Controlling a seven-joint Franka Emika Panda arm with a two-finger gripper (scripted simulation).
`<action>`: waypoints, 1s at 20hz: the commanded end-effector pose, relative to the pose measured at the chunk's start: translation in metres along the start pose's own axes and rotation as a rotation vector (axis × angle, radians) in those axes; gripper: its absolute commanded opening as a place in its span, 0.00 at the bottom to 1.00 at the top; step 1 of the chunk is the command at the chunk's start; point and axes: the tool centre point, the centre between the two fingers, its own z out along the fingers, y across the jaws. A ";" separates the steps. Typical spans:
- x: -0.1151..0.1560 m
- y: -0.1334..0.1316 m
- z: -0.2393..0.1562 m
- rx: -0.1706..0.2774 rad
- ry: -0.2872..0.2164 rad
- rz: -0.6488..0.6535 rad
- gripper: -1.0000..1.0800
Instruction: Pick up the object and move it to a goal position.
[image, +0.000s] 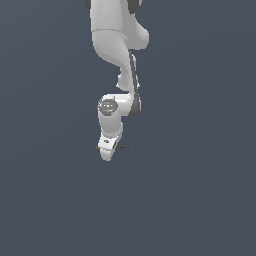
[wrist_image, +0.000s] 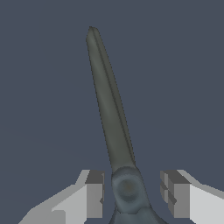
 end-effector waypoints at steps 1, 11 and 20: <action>-0.001 0.000 0.002 0.000 0.000 0.002 0.00; 0.001 0.001 -0.005 0.000 0.001 -0.004 0.00; -0.007 0.016 -0.051 0.000 0.001 -0.004 0.00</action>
